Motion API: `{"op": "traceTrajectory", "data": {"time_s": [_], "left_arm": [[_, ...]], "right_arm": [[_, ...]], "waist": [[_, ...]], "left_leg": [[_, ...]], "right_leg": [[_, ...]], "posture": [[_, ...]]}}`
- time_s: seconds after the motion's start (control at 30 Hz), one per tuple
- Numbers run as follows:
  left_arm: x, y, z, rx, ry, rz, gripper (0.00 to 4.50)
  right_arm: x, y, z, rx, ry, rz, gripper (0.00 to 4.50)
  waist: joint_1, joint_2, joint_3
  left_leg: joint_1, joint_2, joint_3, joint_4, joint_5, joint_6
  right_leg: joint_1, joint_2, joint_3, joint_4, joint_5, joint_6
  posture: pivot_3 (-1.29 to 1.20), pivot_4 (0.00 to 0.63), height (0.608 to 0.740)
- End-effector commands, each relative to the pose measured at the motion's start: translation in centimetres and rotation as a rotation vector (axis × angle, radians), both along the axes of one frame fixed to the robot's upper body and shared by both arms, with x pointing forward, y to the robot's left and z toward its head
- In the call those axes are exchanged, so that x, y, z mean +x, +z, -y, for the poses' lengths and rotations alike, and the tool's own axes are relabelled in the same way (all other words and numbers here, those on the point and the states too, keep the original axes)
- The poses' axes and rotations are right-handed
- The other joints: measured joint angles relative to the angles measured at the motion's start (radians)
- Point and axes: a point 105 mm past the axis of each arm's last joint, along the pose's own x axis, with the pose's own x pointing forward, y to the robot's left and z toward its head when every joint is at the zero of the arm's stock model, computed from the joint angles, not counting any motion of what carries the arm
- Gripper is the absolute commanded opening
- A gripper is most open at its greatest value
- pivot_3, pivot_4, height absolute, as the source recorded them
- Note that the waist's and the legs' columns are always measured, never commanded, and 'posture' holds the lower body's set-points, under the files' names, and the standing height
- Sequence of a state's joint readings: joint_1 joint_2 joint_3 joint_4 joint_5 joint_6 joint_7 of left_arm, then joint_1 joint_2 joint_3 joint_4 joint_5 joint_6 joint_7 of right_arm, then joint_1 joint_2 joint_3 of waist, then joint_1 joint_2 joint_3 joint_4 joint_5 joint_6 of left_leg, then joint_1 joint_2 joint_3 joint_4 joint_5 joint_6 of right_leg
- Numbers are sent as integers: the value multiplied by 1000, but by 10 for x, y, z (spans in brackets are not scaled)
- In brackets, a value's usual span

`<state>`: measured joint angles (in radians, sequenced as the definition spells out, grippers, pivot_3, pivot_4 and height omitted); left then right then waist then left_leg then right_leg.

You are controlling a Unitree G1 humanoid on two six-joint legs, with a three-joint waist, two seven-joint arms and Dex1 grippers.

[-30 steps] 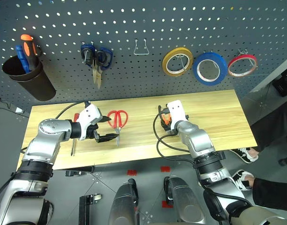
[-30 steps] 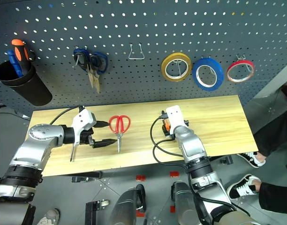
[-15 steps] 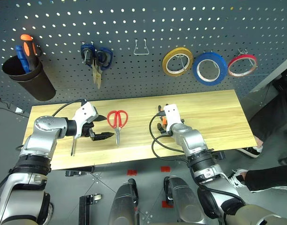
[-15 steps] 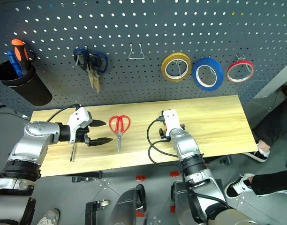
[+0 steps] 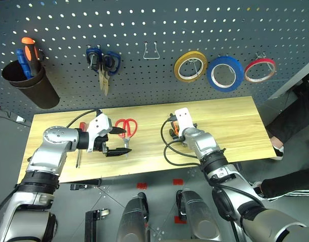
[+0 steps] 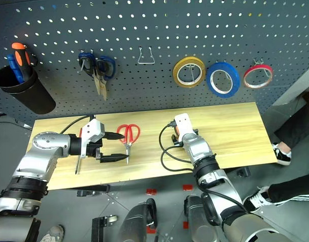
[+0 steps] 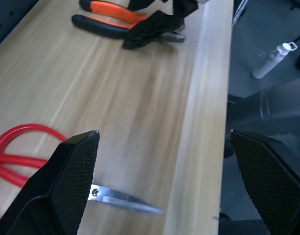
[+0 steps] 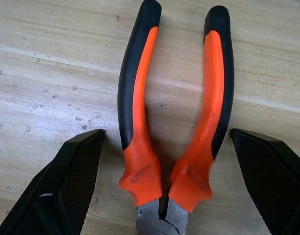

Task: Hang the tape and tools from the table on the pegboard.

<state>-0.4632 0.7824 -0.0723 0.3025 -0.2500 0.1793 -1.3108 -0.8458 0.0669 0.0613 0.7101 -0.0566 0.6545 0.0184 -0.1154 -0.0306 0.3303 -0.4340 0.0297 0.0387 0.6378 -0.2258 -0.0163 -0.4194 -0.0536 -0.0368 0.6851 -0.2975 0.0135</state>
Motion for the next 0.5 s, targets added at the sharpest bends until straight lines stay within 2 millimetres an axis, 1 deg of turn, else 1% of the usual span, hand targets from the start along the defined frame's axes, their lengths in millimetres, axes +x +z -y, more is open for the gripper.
{"op": "traceTrajectory", "data": {"time_s": [0.03, 0.07, 0.1, 0.13, 0.17, 0.2, 0.23, 0.27, 0.33, 0.4, 0.43, 0.47, 0.5], "left_arm": [[-4, 10, 0, -29, -23, 38, 4500], [-6, 10, 0, -32, -32, 40, 4500], [-7, 10, 0, -33, -41, 42, 4500], [-9, 10, 0, -34, -53, 42, 4500], [-10, 10, 1, -45, -61, 43, 4500], [-10, 11, 1, -52, -64, 47, 4500], [-11, 12, 3, -72, -65, 48, 4500], [-11, 15, 4, -97, -59, 56, 4500], [-7, 24, 4, -161, -13, 85, 4500], [-6, 32, 3, -213, 31, 107, 4500], [-8, 34, 2, -233, 47, 120, 4500], [-10, 36, 2, -244, 58, 127, 4500], [-12, 40, 1, -276, 86, 142, 4500]], "right_arm": [[-5, -13, 0, -1, -6, -51, 3845], [-5, -13, 0, 1, -6, -54, 3572], [-5, -13, 0, 1, -6, -55, 3182], [-6, -12, -1, 6, -6, -53, 2918], [-5, -11, -1, 8, -7, -48, 2558], [-5, -9, -1, 9, -9, -39, 2525], [-3, -1, -2, 22, -6, -3, 2525], [-2, 10, -4, 40, -2, 41, 2525], [-5, 43, -9, 103, 14, 156, 2525], [-18, 71, -15, 179, 35, 243, 2525], [-27, 88, -18, 217, 53, 307, 2525], [-34, 100, -19, 242, 64, 349, 2525], [-45, 119, -22, 264, 85, 429, 2525]], "waist": [[0, 0, 0], [0, 0, 0], [1, 0, 0], [1, 0, 0], [1, 0, 0], [1, 0, 0], [1, 0, 0], [1, 0, 0], [3, 0, 0], [4, 0, 1], [3, 0, 1], [0, 0, 1], [-3, 0, 1]], "left_leg": [[0, 0, 0, 1, 0, 0], [0, 0, 0, 1, -1, 1], [0, 0, 0, 2, -1, 1], [0, 0, 0, 3, -1, 1], [0, 0, -1, 4, -1, 2], [0, 0, -1, 5, -1, 2], [0, 0, -1, 5, -1, 2], [0, 0, -1, 6, -1, 2], [0, 0, -1, 6, -1, 2], [-1, 0, -1, 6, -1, 2], [-3, 0, -2, 6, -1, 2], [-3, 0, -2, 6, -1, 2], [-3, 0, -1, 6, -1, 2]], "right_leg": [[0, 0, 0, 1, 0, 0], [0, 0, 0, 2, 0, 0], [0, 0, 0, 3, 0, 0], [0, 0, 0, 3, 0, 0], [0, 0, 0, 5, 0, 0], [0, 0, 0, 5, 0, 0], [0, 0, 0, 6, 0, 0], [0, 0, 0, 7, 0, 0], [0, 0, 0, 8, 0, 0], [-1, 0, 0, 8, 0, 0], [-2, 0, 0, 7, 0, 0], [-2, 0, 0, 7, 0, 0], [-2, 0, 1, 7, 0, 0]], "posture": [[-214, 371, 740], [-219, 370, 740], [-219, 370, 740], [-219, 370, 740], [-219, 370, 740], [-219, 370, 740], [-222, 365, 740], [-222, 365, 740], [-219, 364, 740], [-219, 364, 740], [-221, 368, 740], [-221, 368, 740], [-223, 371, 740]]}}
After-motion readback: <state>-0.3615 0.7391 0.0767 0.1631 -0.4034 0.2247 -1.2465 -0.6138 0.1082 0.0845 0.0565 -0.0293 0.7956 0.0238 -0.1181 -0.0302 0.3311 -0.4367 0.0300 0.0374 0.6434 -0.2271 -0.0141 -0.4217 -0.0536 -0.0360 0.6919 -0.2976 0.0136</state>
